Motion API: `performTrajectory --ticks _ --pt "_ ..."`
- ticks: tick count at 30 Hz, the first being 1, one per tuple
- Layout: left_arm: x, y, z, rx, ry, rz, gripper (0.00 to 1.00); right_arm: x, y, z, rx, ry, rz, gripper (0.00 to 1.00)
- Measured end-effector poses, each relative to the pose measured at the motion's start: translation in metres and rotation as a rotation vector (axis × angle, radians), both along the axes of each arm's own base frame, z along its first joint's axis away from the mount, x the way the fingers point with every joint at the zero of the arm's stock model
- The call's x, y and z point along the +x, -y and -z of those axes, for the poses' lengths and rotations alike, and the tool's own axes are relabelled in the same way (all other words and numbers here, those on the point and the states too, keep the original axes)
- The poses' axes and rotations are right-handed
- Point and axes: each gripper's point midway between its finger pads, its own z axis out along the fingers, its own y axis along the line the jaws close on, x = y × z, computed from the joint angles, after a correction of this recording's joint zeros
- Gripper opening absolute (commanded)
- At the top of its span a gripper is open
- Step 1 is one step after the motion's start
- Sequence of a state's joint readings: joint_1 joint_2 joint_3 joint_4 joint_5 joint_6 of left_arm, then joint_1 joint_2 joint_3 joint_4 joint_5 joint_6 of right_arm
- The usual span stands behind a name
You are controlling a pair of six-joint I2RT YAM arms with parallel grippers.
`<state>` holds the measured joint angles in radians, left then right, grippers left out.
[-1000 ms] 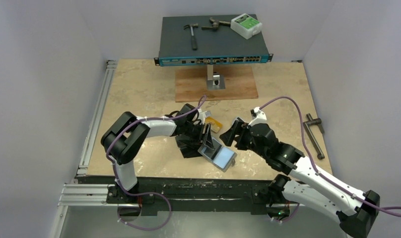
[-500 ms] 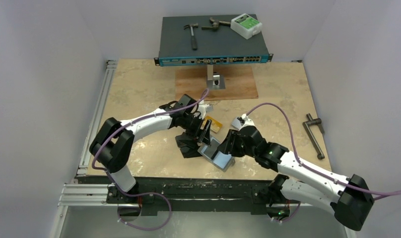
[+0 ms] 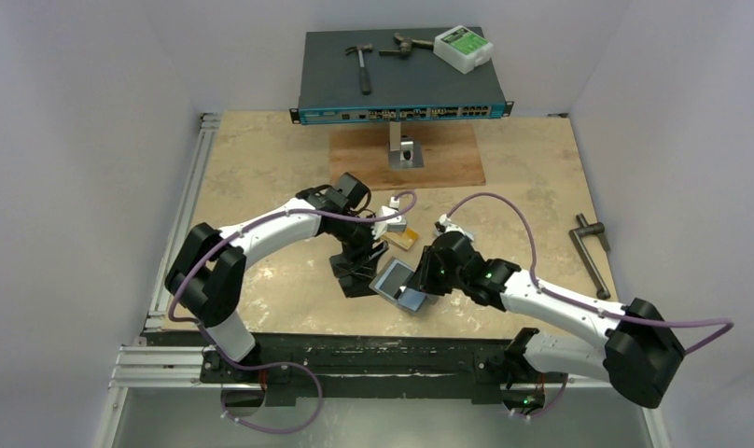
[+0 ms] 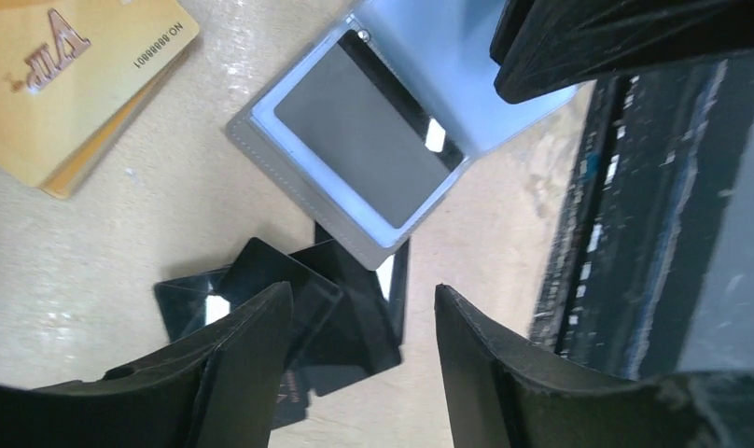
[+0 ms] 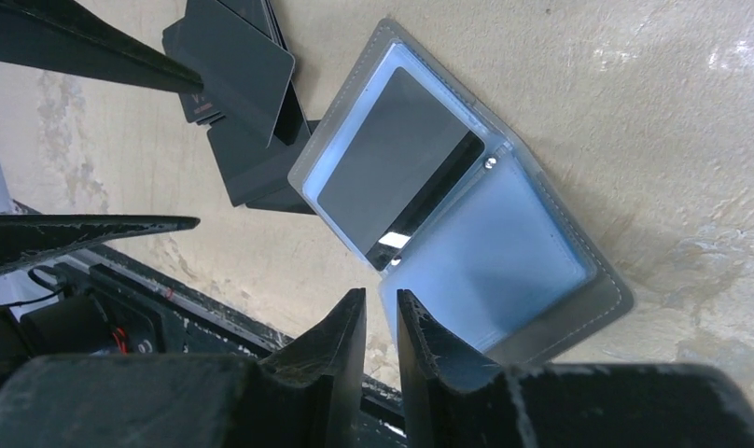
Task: Put the credit cards into the card holder
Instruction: Insert the credit card into the card holder.
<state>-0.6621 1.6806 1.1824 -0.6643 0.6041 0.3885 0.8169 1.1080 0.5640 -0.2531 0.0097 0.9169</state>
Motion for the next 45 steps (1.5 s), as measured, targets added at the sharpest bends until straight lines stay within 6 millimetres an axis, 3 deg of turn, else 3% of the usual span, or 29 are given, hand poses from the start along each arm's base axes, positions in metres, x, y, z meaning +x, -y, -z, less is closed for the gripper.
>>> performTrajectory --ticks 5,12,15,22,29,39,45 --pt "0.009 -0.006 0.011 0.017 0.118 0.090 0.54 0.003 -0.004 0.008 -0.023 -0.023 -0.005 0.11" --pt "0.020 0.002 0.007 -0.013 0.169 0.092 0.52 -0.001 -0.007 0.025 -0.065 -0.067 -0.056 0.05" --pt "0.018 0.007 0.010 -0.044 0.134 0.047 0.51 -0.006 -0.005 0.032 -0.085 -0.088 -0.076 0.05" --pt "-0.003 0.002 0.036 -0.054 0.023 -0.040 0.52 -0.019 0.010 0.046 -0.133 -0.125 -0.074 0.05" --pt "-0.002 0.011 0.032 -0.099 0.036 -0.023 0.50 -0.016 0.018 0.056 -0.188 -0.127 -0.065 0.04" --pt "-0.010 0.018 0.028 -0.131 0.028 0.017 0.35 0.009 0.021 0.052 -0.226 -0.089 -0.049 0.02" --pt "-0.021 0.019 0.028 -0.137 0.002 0.058 0.35 0.020 0.028 0.053 -0.247 -0.079 -0.039 0.00"
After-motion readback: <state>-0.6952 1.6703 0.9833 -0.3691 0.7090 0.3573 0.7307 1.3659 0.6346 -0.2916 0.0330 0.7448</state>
